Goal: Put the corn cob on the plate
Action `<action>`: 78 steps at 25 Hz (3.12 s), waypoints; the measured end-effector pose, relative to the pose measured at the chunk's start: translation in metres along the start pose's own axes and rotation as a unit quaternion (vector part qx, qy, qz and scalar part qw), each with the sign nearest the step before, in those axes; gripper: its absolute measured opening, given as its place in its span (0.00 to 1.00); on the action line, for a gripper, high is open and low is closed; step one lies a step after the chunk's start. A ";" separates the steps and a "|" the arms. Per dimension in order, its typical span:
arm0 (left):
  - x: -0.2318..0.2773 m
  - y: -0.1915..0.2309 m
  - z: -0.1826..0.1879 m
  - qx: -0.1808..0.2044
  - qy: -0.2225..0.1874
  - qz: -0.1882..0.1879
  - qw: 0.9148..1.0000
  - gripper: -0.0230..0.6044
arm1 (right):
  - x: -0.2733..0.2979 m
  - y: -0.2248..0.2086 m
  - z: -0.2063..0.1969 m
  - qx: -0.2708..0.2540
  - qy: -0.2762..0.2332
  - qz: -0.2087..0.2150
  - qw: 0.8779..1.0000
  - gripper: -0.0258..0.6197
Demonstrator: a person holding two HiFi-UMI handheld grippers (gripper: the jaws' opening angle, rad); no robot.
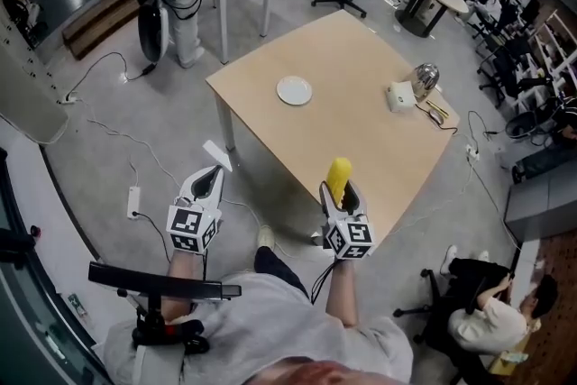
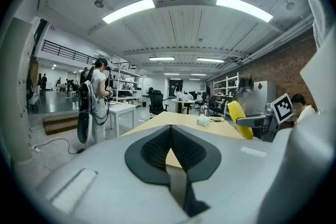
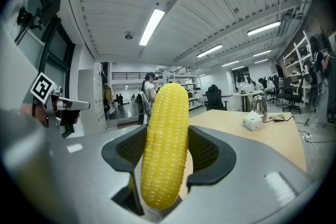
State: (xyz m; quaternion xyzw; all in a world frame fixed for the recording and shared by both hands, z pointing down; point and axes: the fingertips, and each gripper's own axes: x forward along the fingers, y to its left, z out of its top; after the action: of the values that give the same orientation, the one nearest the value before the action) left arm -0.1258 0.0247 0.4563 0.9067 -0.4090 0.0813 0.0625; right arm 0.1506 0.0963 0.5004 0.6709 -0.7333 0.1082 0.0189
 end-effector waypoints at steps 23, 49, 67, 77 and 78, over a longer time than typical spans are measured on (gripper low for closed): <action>0.094 0.018 0.026 0.003 -0.007 0.023 1.000 0.07 | 0.086 -0.062 0.032 0.010 -0.019 0.020 1.000 0.43; 0.146 -0.001 0.031 0.024 0.008 0.014 1.000 0.07 | 0.102 -0.116 0.040 0.011 -0.016 0.016 1.000 0.43; 0.194 0.037 0.031 0.016 0.019 0.006 1.000 0.07 | 0.161 -0.120 0.044 0.003 -0.001 0.015 1.000 0.43; 0.238 0.063 0.027 0.006 0.026 -0.013 1.000 0.07 | 0.212 -0.117 0.032 -0.001 0.024 0.020 1.000 0.43; 0.244 0.064 0.027 0.008 0.027 -0.015 0.999 0.07 | 0.217 -0.118 0.031 -0.001 0.026 0.020 0.999 0.43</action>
State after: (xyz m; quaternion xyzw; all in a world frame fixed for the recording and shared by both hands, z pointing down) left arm -0.0126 -0.2009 0.4814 0.9108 -0.3928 0.1078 0.0675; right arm 0.2495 -0.1311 0.5236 0.6532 -0.7459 0.1250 0.0369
